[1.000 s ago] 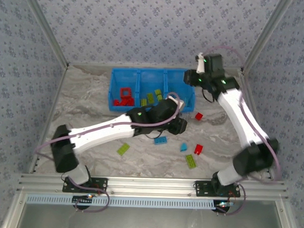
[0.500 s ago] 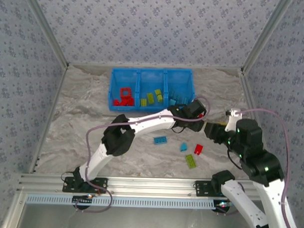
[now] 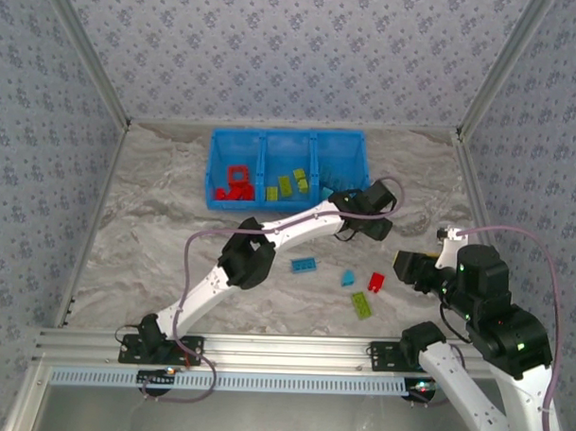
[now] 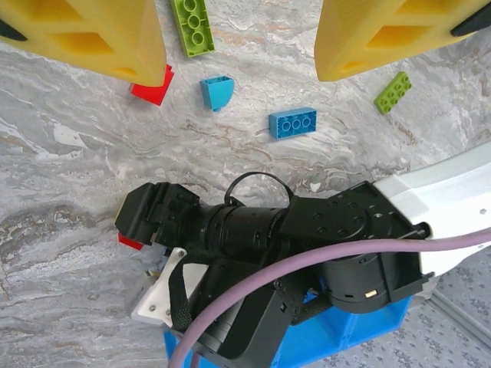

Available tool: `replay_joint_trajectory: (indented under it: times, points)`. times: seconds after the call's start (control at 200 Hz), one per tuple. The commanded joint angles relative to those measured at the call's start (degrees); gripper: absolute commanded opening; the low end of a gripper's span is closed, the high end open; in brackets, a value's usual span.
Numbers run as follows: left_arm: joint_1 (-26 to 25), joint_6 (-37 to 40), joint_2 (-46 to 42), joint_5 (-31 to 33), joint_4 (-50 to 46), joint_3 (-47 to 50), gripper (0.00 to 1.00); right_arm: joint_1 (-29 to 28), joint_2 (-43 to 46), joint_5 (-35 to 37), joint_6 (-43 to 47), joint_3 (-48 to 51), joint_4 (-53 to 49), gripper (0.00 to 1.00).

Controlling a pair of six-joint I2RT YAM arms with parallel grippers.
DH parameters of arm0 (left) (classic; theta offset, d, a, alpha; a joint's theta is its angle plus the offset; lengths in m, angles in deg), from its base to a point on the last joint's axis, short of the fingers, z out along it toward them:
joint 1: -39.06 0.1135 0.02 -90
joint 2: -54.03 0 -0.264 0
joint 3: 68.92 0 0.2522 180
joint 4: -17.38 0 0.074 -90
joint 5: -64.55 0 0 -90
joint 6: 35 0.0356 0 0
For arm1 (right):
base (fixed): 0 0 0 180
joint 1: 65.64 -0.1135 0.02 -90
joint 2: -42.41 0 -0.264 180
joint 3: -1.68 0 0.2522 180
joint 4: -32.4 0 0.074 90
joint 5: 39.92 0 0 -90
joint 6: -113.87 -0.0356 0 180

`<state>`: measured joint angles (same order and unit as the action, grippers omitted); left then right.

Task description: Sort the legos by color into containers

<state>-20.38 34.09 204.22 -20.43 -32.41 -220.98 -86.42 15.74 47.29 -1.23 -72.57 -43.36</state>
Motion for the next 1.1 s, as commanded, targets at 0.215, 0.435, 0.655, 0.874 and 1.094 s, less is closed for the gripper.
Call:
replay_joint_trajectory:
  times: [0.215, 0.435, 0.655, 0.874, 1.094]
  points:
    - [0.8, 0.5, 4.8, 0.4, -1.8, -5.4, 0.68, -0.4, -0.8, 0.1, -1.1, -1.9, -0.5, 0.57]
    - [1.5, 0.6, 7.8, -0.1, -1.1, -8.7, 0.67, -0.3, -0.6, -0.5, -1.4, -1.0, -0.3, 0.57]
    - [2.0, 0.3, 9.6, -1.9, 0.3, -10.4, 0.51, -0.3, -0.5, -1.2, -1.7, 0.1, 0.2, 0.57]
    - [1.5, 0.2, 8.1, -3.7, 0.0, -10.1, 0.27, -0.3, -0.5, -0.8, -1.2, 1.2, 1.3, 0.57]
    - [-1.2, -2.1, -6.1, -1.9, 7.3, 3.9, 0.23, -0.3, -0.4, -3.5, 1.7, -0.2, 3.8, 0.57]
